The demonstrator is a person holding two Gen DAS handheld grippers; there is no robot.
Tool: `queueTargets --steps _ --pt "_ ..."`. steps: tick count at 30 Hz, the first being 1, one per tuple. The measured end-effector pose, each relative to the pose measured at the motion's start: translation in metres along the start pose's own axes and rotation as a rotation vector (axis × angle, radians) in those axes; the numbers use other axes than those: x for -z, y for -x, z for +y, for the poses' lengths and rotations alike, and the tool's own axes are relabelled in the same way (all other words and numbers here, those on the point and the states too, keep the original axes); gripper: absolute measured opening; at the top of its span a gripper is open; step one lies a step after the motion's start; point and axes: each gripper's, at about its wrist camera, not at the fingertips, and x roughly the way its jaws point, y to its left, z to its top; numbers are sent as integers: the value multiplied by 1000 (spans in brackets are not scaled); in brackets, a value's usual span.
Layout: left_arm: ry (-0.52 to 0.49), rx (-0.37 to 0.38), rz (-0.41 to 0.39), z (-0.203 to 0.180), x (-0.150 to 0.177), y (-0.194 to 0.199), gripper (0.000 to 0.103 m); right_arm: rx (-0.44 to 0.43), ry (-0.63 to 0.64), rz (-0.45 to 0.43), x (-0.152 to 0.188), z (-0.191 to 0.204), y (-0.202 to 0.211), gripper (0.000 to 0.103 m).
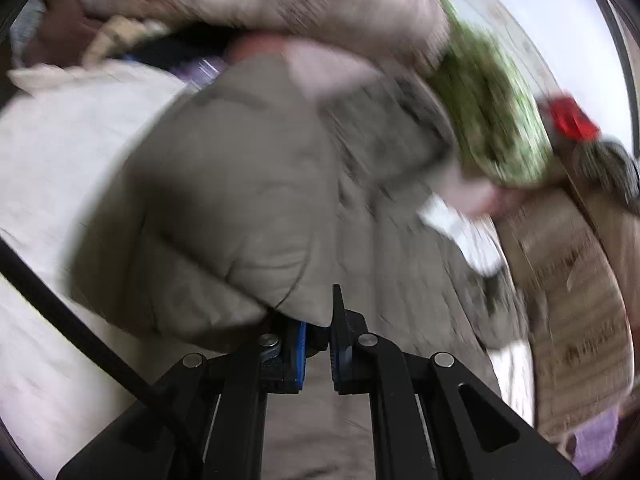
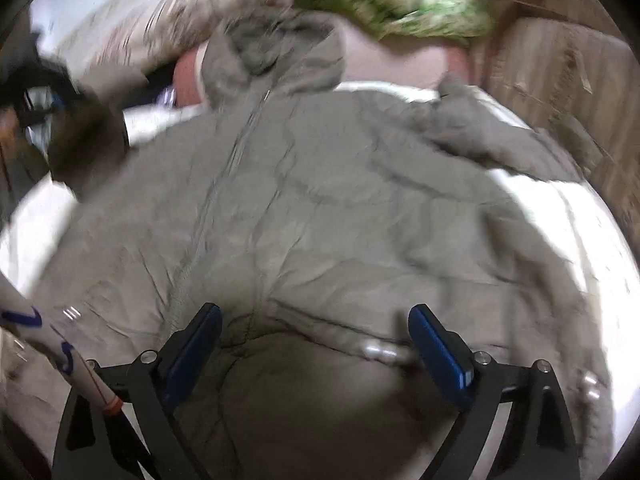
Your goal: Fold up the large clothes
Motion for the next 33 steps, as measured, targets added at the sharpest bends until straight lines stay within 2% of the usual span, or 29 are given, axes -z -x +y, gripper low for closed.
queueTargets --steps 2,4,6,8,10,12,15,18,22,25,28,30,31,32,33 --pt "-33 -14 52 -24 23 -27 9 4 -43 -32 -3 -18 20 96" --pt "-55 -62 106 -43 44 -57 12 28 -65 -42 -4 -36 35 97" --pt "-70 -84 133 -56 63 -70 20 57 -76 -42 -2 -53 44 97" --pt "-76 -69 143 -66 72 -67 28 78 -82 -45 0 -65 51 97" --pt "-88 -22 124 -71 80 -47 36 80 -93 -50 -1 -78 58 97" --pt "-108 4 76 -75 87 -17 51 73 -107 -51 -2 -84 60 97" --pt "-134 -22 -8 -77 98 28 62 42 -129 -37 -11 -85 55 97" --pt "-135 -130 -85 -67 124 78 63 -24 -130 -15 -26 -74 43 97" --pt "-137 -235 -193 -51 157 124 68 -70 -97 -4 -58 -53 12 97" --pt "-133 -314 -238 -36 177 138 69 -52 -82 14 -90 -40 -32 97" --pt "-120 -341 -235 -19 188 141 69 -58 -107 116 -114 -29 -93 97" --pt "-112 -364 -217 -10 191 138 69 -86 -128 195 -119 -23 -122 89" --pt "-106 -370 -210 -5 193 137 69 -104 -143 225 -122 -20 -131 72" --pt "-101 -373 -206 -2 194 135 69 -128 -147 243 -126 -18 -135 44" --pt "-96 -375 -201 1 195 133 69 -139 -134 267 -134 -14 -136 37"
